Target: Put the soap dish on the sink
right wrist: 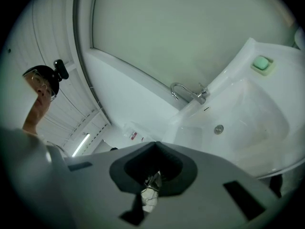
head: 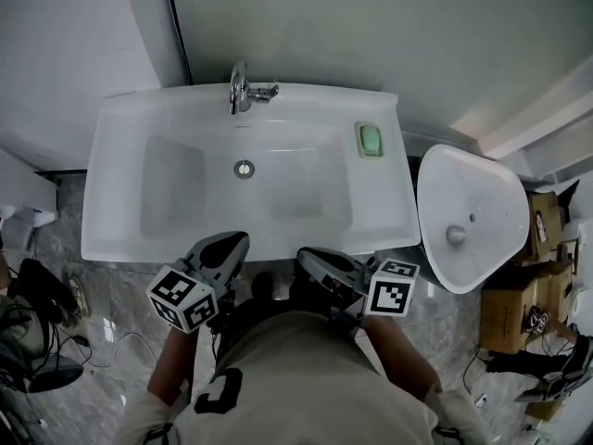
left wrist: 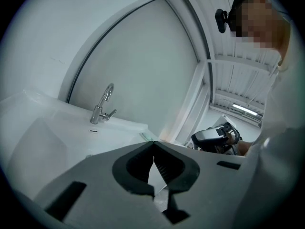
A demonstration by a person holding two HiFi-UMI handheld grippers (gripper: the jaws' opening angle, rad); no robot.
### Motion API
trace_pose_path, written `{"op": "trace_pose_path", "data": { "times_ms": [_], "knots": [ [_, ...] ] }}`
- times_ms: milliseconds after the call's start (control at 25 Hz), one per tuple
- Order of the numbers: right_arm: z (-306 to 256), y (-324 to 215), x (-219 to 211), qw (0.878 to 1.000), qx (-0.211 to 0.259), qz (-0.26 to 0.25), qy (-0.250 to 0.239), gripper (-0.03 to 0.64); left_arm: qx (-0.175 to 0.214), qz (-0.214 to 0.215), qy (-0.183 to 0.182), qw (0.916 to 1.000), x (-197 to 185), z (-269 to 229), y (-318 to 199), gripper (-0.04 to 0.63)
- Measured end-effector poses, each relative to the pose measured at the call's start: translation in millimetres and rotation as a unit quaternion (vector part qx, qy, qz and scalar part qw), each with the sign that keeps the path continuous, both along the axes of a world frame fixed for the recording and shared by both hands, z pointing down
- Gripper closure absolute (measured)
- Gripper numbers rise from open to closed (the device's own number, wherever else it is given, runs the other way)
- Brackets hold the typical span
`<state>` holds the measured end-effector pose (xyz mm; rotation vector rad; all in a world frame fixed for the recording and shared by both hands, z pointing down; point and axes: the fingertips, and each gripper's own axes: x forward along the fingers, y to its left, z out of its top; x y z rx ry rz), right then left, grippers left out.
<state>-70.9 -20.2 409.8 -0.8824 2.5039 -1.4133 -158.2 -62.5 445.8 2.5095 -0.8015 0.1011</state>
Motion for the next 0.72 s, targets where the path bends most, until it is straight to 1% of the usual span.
{"op": "trace_pose_path", "data": {
  "times_ms": [120, 240, 360, 440, 560, 720],
  "knots": [
    [-5, 3, 2, 1.0, 0.009, -0.004, 0.003, 0.607, 0.0, 0.025, -0.001, 0.9997, 9, -1, -1, 0.575],
    [-13, 13, -11, 0.998, 0.033, -0.045, -0.004, 0.607, -0.011, 0.031, -0.005, 0.9994, 7, 1, 6, 0.575],
    [-17, 18, -14, 0.996, 0.049, -0.071, 0.008, 0.607, -0.012, 0.031, -0.012, 0.9994, 10, -1, 9, 0.575],
    [-16, 22, -11, 0.996, 0.048, -0.076, 0.016, 0.607, -0.012, 0.033, -0.019, 0.9992, 15, -2, 12, 0.575],
    [-11, 30, -4, 0.996, 0.039, -0.081, 0.015, 0.607, -0.016, 0.032, -0.031, 0.9989, 24, 1, 22, 0.575],
    [-9, 44, 19, 0.996, 0.035, -0.077, 0.007, 0.607, -0.019, 0.047, -0.038, 0.998, 54, 4, 39, 0.575]
  ]
}}
